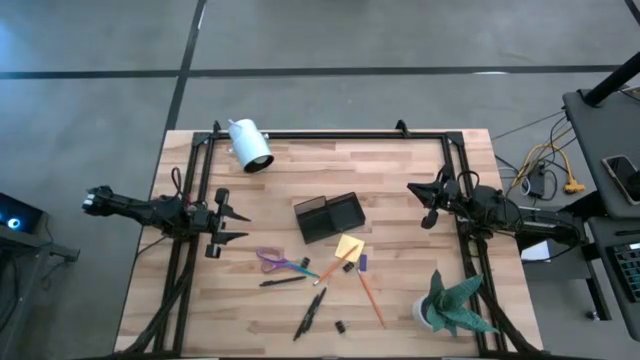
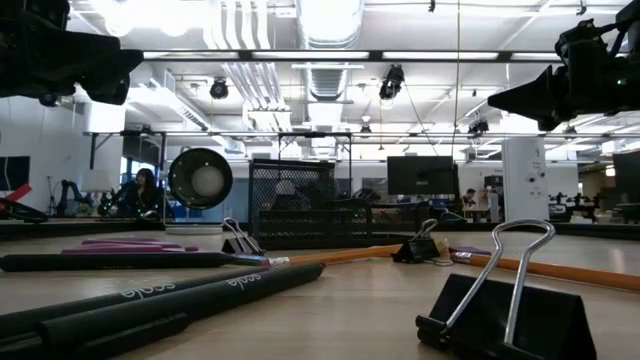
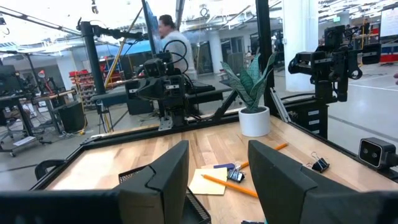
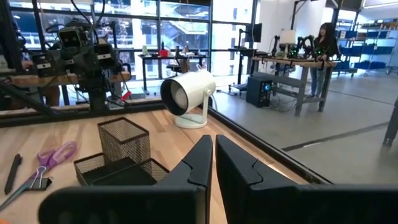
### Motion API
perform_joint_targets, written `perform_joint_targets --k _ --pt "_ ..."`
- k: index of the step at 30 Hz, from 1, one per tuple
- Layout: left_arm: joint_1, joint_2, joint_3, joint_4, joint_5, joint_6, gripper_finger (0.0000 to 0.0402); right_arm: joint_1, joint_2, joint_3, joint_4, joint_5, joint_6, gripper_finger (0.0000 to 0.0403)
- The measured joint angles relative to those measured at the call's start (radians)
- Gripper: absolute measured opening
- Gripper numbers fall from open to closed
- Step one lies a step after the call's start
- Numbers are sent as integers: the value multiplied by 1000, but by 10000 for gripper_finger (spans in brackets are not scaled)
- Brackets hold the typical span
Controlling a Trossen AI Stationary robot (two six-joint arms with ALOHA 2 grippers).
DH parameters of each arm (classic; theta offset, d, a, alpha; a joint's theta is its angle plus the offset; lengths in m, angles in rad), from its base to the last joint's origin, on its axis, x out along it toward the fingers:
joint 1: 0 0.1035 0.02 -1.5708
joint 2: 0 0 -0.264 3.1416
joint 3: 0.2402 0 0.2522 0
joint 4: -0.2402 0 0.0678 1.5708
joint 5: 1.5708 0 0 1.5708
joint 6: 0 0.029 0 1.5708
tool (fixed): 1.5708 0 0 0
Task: Pick and place office supplies into organizer
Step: Put the purple scissors into the black desk organizer
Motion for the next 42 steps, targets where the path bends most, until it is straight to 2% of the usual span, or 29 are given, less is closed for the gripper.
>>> perform_joint_targets --k 16,21,25,28,32,37,42 --pt "0 0 0 0 0 44 151 0 0 0 0 0 -6 13" --pt "0 0 0 8 -2 247 151 -1 -1 0 4 84 -7 13" --pt "1 3 0 152 -36 312 151 0 0 0 4 84 -8 13" --pt "0 4 0 325 -17 273 151 0 0 0 4 84 1 13" --pt "0 -4 0 478 -17 252 151 0 0 0 5 85 -28 13" --pt "0 -5 0 522 -16 20 151 0 1 0 4 84 -137 13" --pt "0 -3 0 438 -16 -164 151 0 1 -1 4 81 -176 13"
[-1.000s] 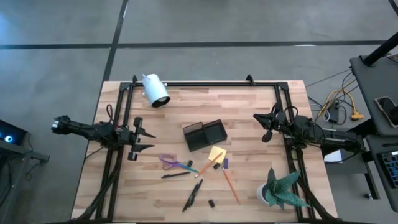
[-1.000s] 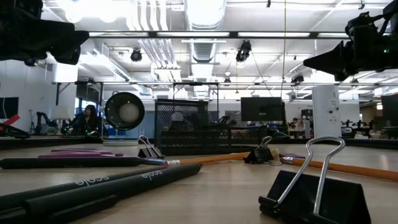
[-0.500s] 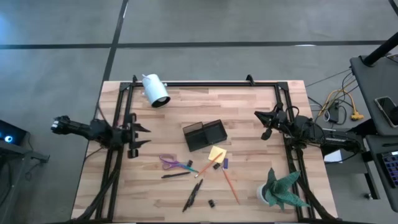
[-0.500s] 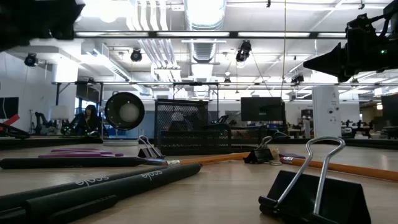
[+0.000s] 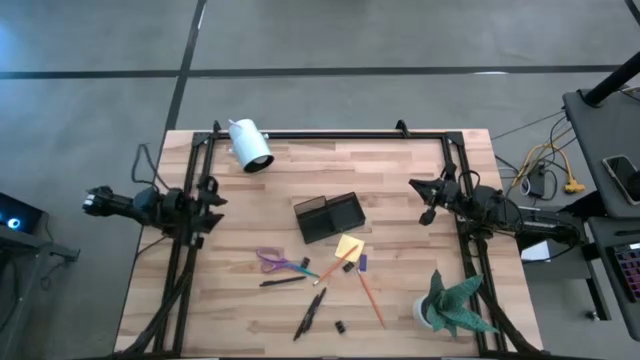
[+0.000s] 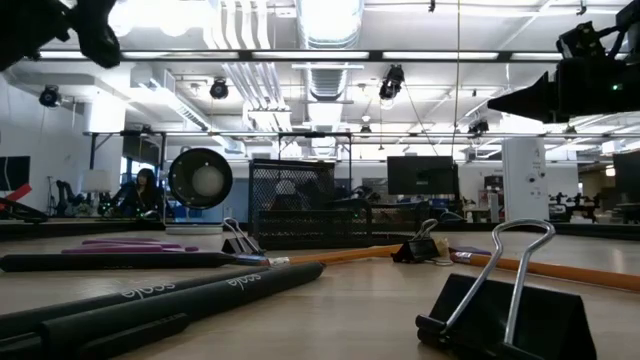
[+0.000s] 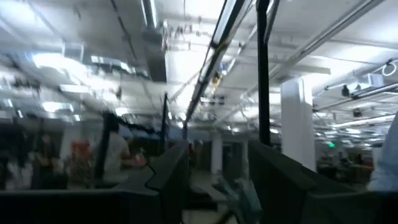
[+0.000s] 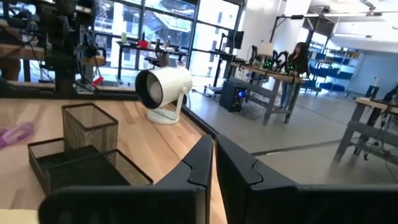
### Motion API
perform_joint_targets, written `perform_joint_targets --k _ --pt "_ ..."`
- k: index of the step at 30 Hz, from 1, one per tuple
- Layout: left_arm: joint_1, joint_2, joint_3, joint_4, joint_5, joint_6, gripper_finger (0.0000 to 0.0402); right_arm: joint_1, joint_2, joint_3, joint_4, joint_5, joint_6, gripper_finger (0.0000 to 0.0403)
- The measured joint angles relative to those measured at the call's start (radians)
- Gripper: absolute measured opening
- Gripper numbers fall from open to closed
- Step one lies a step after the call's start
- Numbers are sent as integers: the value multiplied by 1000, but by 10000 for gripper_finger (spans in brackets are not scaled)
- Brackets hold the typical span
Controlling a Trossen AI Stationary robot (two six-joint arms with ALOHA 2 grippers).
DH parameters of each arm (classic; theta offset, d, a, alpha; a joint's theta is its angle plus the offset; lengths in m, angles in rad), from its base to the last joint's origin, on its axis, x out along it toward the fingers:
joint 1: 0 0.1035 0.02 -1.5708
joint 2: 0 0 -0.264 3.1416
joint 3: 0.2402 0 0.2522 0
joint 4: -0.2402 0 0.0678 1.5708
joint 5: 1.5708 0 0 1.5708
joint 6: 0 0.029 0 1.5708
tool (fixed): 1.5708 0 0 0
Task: Pick and place office supplies into organizer
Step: Put the purple scissors into the black desk organizer
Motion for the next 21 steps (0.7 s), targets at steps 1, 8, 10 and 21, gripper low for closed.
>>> perform_joint_targets --k 1,8,10,21 --pt "0 0 0 -23 0 -24 151 0 0 0 1 0 -1 13" --pt "0 20 0 -80 0 -115 151 0 0 0 0 -1 14 13" --pt "0 23 0 -81 0 -115 151 0 0 0 0 -1 7 13" --pt "0 26 0 -73 0 -115 151 0 0 0 0 -1 23 13"
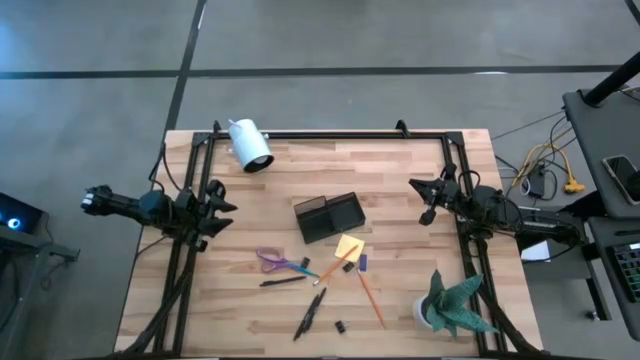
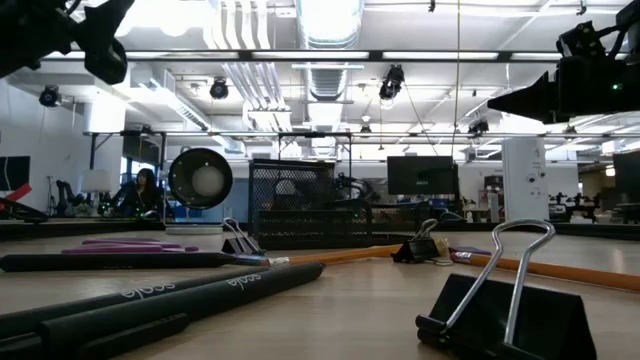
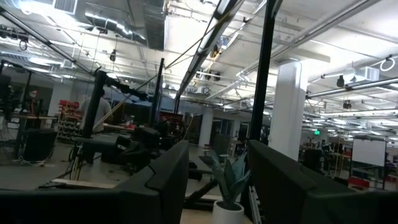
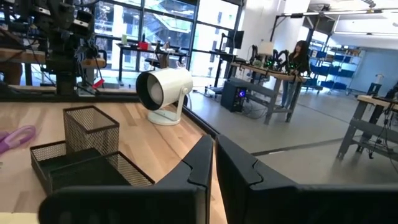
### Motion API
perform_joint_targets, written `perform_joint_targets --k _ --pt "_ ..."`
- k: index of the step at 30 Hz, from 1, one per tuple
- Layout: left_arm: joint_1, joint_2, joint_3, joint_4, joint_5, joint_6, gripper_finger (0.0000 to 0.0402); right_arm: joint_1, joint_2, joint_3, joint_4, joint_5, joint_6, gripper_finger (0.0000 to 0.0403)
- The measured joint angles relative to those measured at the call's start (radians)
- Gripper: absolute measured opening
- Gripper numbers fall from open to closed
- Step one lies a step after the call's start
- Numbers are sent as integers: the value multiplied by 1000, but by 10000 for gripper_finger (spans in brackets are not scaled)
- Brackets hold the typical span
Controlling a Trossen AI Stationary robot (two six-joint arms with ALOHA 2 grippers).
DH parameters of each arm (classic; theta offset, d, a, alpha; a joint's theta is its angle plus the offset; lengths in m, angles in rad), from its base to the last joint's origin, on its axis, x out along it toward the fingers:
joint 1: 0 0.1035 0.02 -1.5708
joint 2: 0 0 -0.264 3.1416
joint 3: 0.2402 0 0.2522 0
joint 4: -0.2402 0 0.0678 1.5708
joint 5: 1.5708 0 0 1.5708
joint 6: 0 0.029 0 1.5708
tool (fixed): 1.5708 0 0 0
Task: Pick and place office supplies into organizer
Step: Put the purple scissors into the black desk organizer
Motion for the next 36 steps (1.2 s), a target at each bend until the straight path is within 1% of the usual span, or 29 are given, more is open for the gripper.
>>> perform_joint_targets --k 13,18,19,24,27,29,33,36 --pt "0 1 0 1 0 1 151 0 -1 0 0 -3 0 13" --pt "0 1 0 0 0 60 151 0 -1 0 0 -3 -5 13" --pt "0 1 0 0 0 63 151 0 -1 0 0 -2 -27 13" --pt "0 1 0 0 0 55 151 0 -1 0 0 -2 -254 13" --pt "0 1 0 0 0 55 151 0 -1 0 0 -2 -335 13" --pt "0 1 0 0 0 54 151 0 -1 0 0 -2 -355 13" --pt "0 1 0 0 0 54 151 0 -1 0 4 -2 -341 13" --pt "0 1 0 0 0 54 151 -2 -2 1 8 -2 -387 13"
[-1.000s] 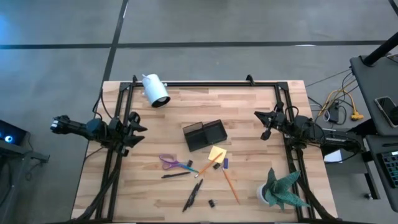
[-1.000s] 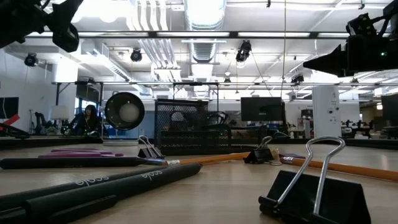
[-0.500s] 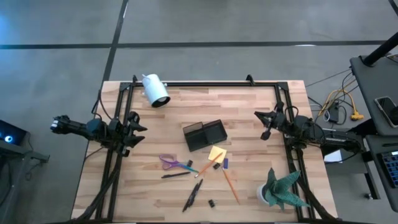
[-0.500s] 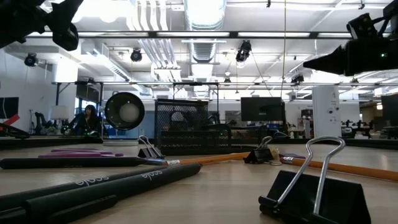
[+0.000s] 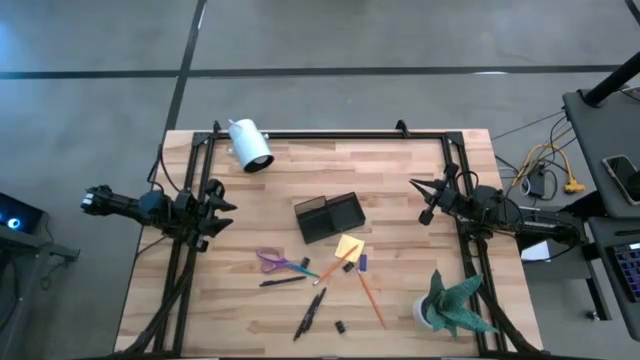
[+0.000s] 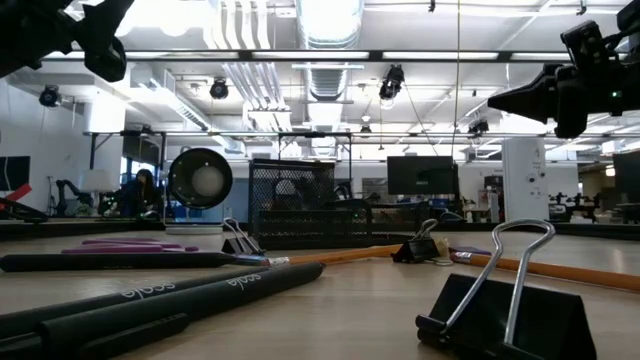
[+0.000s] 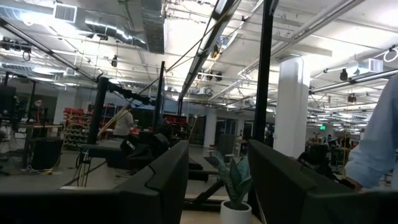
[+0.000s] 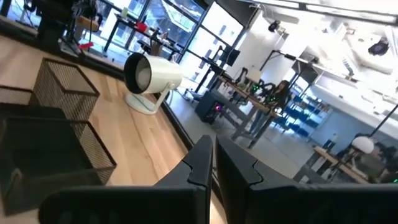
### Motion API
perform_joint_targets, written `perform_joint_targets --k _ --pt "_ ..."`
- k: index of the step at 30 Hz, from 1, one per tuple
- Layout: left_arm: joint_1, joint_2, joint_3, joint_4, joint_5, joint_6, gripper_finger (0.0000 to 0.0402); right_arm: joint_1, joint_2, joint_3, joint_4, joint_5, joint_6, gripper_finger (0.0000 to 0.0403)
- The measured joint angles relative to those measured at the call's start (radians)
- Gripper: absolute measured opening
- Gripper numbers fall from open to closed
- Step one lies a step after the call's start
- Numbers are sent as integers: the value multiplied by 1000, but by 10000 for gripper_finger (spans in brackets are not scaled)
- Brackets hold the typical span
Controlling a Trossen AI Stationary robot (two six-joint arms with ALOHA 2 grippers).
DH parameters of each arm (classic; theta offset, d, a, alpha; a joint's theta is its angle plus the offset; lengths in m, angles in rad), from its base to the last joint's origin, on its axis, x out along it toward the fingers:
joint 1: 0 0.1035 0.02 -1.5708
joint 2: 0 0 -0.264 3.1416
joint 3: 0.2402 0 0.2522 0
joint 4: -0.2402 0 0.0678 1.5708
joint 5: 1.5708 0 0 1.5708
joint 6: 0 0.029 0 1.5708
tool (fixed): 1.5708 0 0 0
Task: Pick and place office supplies into organizer
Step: Put the purple scissors into the black desk organizer
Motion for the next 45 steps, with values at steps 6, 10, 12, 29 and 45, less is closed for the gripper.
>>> perform_joint_targets --k 6,10,12,29,45 --pt "0 0 0 0 0 0 151 0 0 0 0 0 10 13" --pt "0 0 0 0 0 0 151 0 0 0 0 0 60 13" --pt "0 0 0 0 0 0 151 0 0 0 0 0 93 13" --pt "0 0 0 0 0 0 151 0 0 0 0 0 218 13" --pt "0 0 0 0 0 0 151 0 0 0 0 0 218 13"
